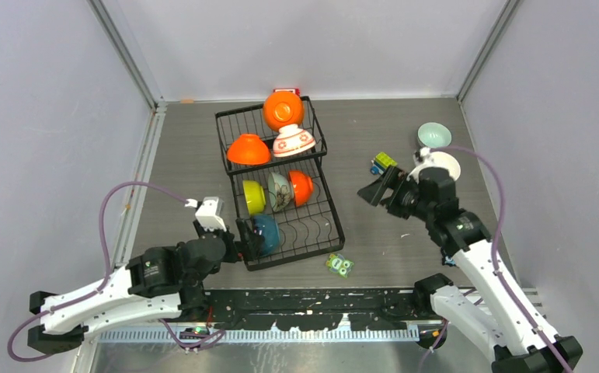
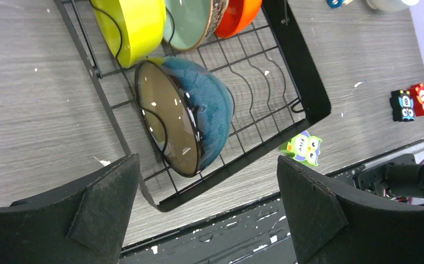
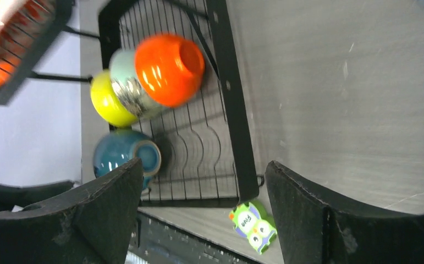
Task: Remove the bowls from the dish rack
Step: Move the dish rack to the center of the board.
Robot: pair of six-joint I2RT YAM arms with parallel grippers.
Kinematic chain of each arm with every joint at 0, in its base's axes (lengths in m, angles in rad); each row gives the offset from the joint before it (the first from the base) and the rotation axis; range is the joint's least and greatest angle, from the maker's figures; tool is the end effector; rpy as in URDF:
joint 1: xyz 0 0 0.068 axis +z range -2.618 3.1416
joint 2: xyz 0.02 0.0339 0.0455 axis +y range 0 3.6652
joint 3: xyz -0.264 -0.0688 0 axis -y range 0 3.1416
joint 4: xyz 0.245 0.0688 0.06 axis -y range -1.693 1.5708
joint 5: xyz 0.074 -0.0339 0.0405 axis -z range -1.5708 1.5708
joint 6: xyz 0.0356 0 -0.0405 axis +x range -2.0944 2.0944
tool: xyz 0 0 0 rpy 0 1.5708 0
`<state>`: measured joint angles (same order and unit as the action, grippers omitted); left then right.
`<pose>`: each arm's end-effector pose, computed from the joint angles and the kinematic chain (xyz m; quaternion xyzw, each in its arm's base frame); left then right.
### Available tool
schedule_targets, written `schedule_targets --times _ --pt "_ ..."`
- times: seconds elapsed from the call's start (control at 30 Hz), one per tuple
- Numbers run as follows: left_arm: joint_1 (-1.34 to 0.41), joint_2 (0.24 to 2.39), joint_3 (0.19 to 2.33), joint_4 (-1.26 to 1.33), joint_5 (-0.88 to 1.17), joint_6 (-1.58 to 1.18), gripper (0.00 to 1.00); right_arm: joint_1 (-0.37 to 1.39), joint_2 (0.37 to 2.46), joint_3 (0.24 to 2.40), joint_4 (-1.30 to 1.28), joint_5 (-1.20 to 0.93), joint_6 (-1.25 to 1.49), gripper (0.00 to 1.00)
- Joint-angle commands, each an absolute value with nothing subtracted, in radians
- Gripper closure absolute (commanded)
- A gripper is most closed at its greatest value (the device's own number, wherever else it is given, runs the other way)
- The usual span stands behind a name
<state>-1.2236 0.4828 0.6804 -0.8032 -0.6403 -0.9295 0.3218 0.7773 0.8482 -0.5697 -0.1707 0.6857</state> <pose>0.0537 -0.0858 0.2846 -0.0213 0.8531 -0.2555 0.4544 0.1572 0.0588 0.3237 0.1122 0.8504 0.3098 0.4103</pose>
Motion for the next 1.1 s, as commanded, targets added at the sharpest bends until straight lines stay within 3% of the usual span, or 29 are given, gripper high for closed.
schedule_targets --times 0.0,0.2,0.57,0.7,0.9,1.07 --pt "-1.221 0.466 0.616 -0.680 -0.683 -1.021 0.06 0.382 0.699 0.658 -0.292 -0.289 0.850 0.15" --pt "-1.221 0.520 0.624 -0.661 -0.705 -1.050 0.09 0.463 0.796 0.618 -0.205 -0.376 0.882 0.16" --pt "-1.221 0.616 0.616 -0.669 -0.716 -1.096 0.16 0.516 0.737 0.464 -0.057 -0.214 0.936 0.20" --pt "-1.197 0.566 0.570 -0.621 -0.693 -1.074 0.17 0.517 0.808 0.483 -0.063 -0.304 0.931 0.18" --pt "-1.018 0.477 0.482 -0.513 -0.452 -1.031 0.21 0.516 0.871 0.461 0.050 -0.382 0.958 0.18" --pt "-0.895 0.475 0.429 -0.413 -0.271 -1.032 0.28 0.516 0.890 0.499 -0.016 -0.362 0.897 0.20"
